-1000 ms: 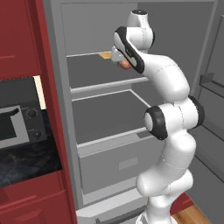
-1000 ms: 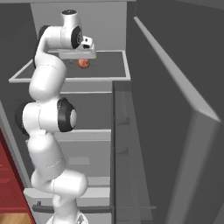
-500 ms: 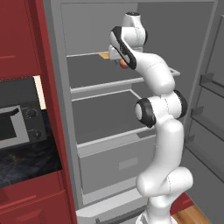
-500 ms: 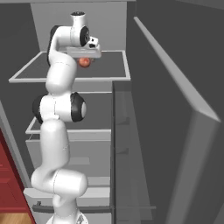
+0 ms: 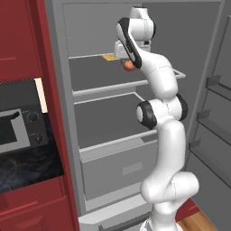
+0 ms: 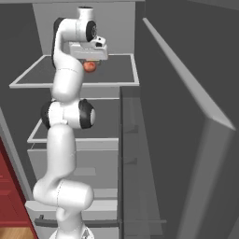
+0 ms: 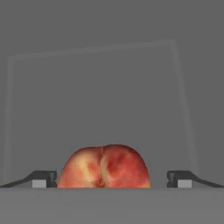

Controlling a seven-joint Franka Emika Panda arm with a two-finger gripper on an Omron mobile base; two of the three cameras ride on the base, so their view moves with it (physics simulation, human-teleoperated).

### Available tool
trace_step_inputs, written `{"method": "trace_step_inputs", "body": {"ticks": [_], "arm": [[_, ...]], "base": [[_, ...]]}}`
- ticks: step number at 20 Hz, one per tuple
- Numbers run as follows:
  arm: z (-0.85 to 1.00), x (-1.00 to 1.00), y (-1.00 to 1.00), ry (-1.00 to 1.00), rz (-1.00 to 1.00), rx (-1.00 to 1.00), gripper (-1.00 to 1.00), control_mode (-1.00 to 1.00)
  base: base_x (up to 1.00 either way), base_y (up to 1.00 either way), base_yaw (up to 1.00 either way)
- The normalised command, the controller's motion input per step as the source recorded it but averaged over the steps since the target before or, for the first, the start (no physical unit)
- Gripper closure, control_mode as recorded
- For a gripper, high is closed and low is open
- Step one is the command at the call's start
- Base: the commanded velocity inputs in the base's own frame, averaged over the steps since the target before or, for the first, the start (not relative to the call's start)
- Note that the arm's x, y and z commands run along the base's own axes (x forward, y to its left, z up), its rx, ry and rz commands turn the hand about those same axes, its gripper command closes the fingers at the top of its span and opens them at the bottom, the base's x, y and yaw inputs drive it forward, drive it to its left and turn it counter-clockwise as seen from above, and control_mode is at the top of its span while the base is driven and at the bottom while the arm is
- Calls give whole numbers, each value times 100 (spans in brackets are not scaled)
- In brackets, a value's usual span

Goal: Pick up the apple and peach from the fridge and place one fruit on each plate on the dining counter.

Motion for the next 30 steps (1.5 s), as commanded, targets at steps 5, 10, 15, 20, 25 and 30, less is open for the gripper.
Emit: {"method": "trace_step_inputs", "body": {"ticks": [5, 10, 15, 20, 25, 30], "arm": [[-23, -36, -2, 7, 0, 0, -100, -100], [-5, -58, 0, 3, 0, 2, -100, -100], [-12, 33, 0, -4, 0, 0, -100, -100], [-13, 19, 0, -14, -1, 3, -100, -100], [-10, 0, 0, -1, 0, 0, -100, -100], [-61, 2, 0, 0, 0, 0, -100, -100]], "base": [[0, 0, 0], [0, 0, 0], [0, 0, 0], [0, 0, 0], [0, 0, 0], [0, 0, 0]]}}
